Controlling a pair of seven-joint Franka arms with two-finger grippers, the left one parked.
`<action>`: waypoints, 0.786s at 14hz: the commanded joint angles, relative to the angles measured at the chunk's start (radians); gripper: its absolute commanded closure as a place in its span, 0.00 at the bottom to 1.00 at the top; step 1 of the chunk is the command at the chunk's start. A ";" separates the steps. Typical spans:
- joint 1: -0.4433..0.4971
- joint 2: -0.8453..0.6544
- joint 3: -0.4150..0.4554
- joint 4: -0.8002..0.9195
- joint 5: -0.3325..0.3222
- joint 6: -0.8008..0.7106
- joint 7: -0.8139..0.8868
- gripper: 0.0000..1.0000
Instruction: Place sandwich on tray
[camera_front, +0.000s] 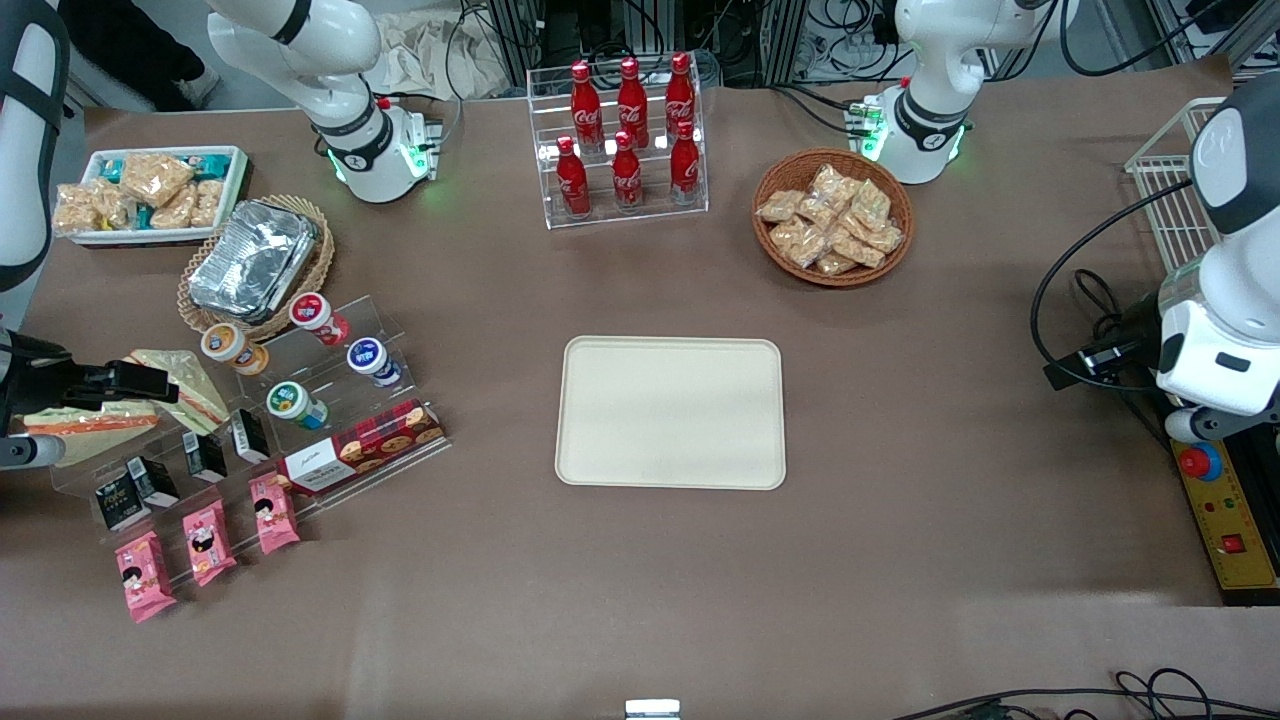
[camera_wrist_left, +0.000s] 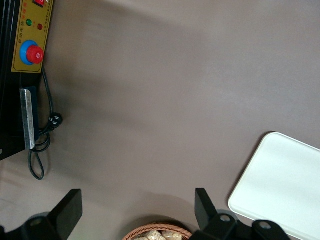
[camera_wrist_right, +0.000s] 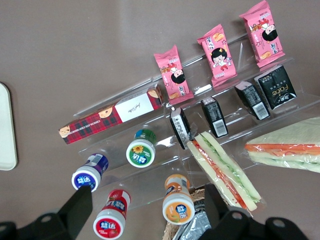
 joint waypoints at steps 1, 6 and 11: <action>-0.007 0.003 0.004 0.011 -0.010 -0.007 0.000 0.00; -0.010 0.006 0.002 0.011 -0.007 -0.005 0.001 0.00; -0.013 0.003 0.001 0.011 -0.010 -0.010 0.007 0.00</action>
